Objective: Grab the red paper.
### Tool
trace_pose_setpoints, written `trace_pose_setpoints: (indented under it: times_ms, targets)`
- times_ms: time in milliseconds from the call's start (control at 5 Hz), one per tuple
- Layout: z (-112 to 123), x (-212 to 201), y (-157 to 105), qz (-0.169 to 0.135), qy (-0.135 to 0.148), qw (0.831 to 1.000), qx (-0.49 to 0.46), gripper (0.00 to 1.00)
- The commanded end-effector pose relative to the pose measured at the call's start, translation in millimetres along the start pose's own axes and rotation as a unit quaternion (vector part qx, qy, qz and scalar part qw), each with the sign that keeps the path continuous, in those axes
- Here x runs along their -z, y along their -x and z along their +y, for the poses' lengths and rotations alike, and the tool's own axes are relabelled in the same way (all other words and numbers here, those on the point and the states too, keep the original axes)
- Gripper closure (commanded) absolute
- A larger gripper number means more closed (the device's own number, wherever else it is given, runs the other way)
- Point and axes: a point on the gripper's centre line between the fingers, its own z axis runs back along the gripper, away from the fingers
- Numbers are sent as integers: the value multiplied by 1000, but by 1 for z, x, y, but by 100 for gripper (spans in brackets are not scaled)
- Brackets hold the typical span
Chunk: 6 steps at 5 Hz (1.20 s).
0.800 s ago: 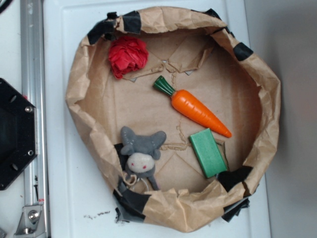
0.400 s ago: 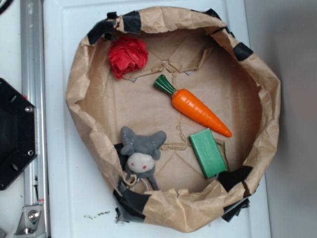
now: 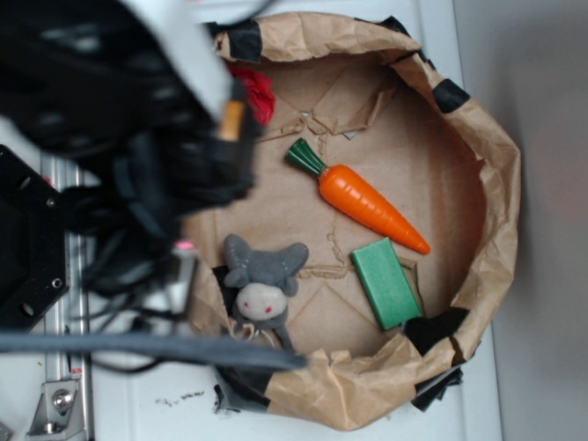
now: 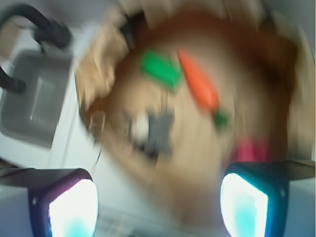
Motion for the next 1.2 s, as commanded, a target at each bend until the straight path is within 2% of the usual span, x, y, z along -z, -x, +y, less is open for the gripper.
trace_pose_setpoints:
  times_ms: [0,200,400,600,1000]
  targets:
    - [29,89,-13,153,-38,979,130,0]
    - [46,105,30,227,-93,947,206,0]
    - [68,83,66,235,-117,949,176,0]
    - [97,76,85,190,-122,965,136,0]
    - [97,76,85,190,-122,965,136,0]
